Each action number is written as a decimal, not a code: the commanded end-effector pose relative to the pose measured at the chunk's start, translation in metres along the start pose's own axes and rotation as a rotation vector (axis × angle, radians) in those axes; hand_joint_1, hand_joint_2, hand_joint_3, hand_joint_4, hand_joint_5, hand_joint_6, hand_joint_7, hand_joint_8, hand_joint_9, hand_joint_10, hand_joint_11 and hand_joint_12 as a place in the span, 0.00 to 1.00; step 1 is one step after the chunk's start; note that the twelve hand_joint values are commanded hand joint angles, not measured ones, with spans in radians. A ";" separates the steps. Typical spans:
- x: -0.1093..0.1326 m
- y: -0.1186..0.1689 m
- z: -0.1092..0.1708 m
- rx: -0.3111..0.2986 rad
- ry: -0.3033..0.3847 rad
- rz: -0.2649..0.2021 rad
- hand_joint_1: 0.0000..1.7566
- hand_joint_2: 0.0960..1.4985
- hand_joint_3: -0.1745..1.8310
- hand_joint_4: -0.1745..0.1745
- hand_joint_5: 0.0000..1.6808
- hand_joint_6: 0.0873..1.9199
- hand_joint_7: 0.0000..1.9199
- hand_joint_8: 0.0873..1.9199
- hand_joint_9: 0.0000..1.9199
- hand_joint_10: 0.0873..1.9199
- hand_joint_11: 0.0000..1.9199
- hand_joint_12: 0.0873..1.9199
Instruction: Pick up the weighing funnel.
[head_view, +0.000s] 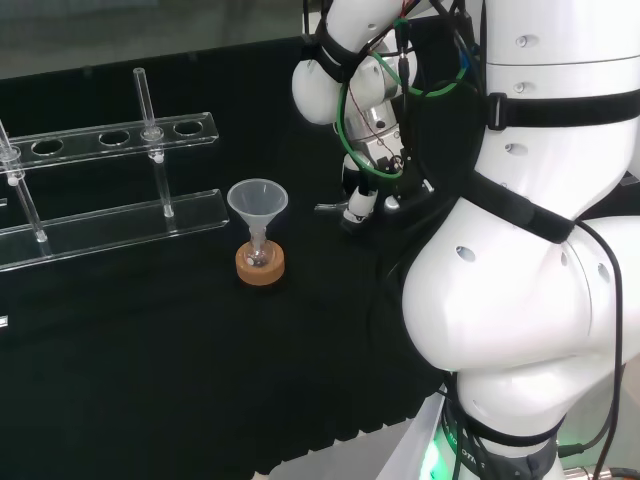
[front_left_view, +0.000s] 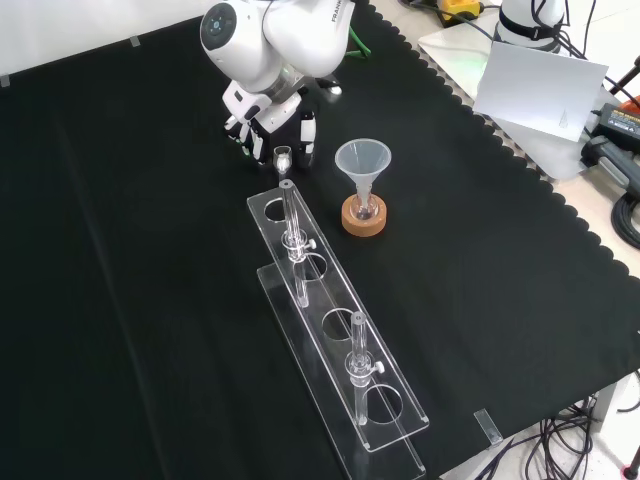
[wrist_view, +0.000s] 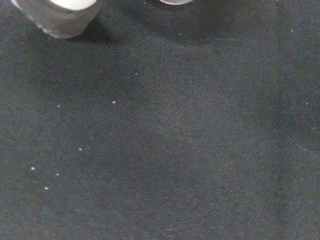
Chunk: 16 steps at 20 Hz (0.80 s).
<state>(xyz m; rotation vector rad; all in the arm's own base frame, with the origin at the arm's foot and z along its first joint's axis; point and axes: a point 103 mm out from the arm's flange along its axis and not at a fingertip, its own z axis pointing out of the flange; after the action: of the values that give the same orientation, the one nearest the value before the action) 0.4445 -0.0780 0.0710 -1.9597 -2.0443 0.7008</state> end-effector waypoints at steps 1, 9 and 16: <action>0.007 -0.002 0.004 -0.005 0.035 0.031 0.47 0.47 0.15 0.84 0.52 0.27 0.61 0.16 0.34 0.21 0.00 0.79; 0.011 -0.008 0.000 -0.108 0.070 0.052 0.49 0.37 0.30 0.99 0.62 0.24 0.66 0.16 0.42 0.16 0.02 0.81; 0.010 -0.010 -0.004 -0.131 0.073 0.061 0.51 0.35 0.33 1.00 0.68 0.22 0.70 0.16 0.46 0.15 0.05 0.80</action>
<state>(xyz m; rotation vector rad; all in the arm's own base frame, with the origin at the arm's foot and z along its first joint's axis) 0.4366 -0.0669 0.0754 -2.0779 -2.0435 0.5245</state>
